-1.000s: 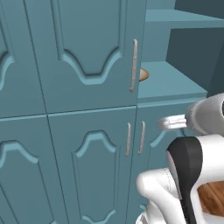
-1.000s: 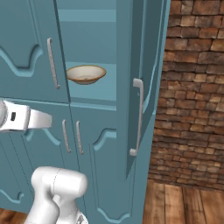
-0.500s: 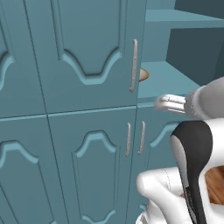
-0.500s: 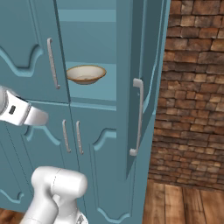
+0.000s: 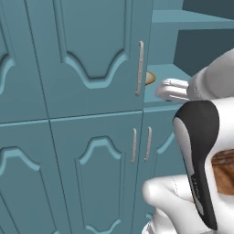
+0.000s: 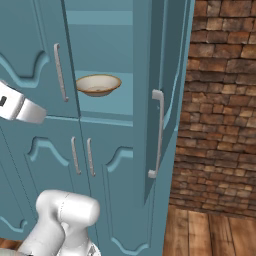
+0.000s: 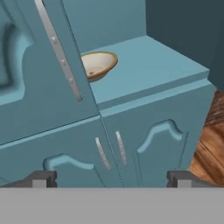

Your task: Retrieve the bowl from the cabinet, then place the raw meat into the bowl to avoid contamination.

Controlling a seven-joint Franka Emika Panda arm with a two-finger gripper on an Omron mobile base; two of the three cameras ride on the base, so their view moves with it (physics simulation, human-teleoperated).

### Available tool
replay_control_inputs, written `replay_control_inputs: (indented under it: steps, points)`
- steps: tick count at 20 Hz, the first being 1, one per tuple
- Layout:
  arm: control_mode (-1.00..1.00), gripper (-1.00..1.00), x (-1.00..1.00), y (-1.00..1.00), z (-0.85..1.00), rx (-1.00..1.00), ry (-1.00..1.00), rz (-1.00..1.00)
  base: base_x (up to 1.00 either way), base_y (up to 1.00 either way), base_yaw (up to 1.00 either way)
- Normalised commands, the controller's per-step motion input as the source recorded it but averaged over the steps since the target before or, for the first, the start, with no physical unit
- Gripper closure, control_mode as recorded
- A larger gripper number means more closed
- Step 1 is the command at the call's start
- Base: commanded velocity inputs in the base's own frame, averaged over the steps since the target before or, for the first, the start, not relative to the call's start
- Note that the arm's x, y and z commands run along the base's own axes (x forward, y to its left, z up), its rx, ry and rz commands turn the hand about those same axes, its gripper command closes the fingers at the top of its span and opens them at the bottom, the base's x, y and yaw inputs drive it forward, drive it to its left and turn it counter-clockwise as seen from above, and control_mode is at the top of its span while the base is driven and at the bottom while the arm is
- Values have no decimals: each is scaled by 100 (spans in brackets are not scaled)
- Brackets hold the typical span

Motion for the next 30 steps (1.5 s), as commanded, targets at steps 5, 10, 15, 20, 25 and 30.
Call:
replay_control_inputs:
  steps: [5,10,15,20,25,30]
  points:
    - [-100,-100,23,16,8,-7,3,8,0,0,0]
    - [-100,-100,49,0,0,0,0,8,0,0,0]
    - [-100,-100,48,2,0,-1,-3,2,0,0,0]
    - [-100,-100,46,4,0,-1,0,0,0,0,0]
    - [-100,-100,46,10,0,-3,0,0,0,0,0]
    - [-100,-100,44,9,-3,-3,-1,0,0,0,0]
